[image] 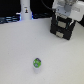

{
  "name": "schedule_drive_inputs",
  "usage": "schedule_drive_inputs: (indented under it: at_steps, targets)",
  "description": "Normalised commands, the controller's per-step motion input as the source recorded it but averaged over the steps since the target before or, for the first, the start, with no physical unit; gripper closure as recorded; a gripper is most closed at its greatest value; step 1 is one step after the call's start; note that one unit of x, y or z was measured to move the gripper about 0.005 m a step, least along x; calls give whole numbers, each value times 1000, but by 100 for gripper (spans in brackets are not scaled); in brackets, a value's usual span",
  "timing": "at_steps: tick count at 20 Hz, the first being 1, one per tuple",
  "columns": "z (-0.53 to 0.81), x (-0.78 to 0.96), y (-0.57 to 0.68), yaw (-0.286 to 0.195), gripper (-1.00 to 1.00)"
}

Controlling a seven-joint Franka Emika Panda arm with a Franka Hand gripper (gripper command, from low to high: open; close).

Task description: Open the kcup holder, insert the kcup into the holder, and close the kcup holder

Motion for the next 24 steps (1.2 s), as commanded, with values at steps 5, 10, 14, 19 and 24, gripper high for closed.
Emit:
schedule_drive_inputs:
  at_steps: [5,10,14,19,24]
  targets:
    - [-52,-300,87,-14,100]
    - [-2,-6,2,-9,100]
    - [2,62,-26,-12,100]
    - [1,85,-20,-15,100]
    - [6,240,-24,-33,100]
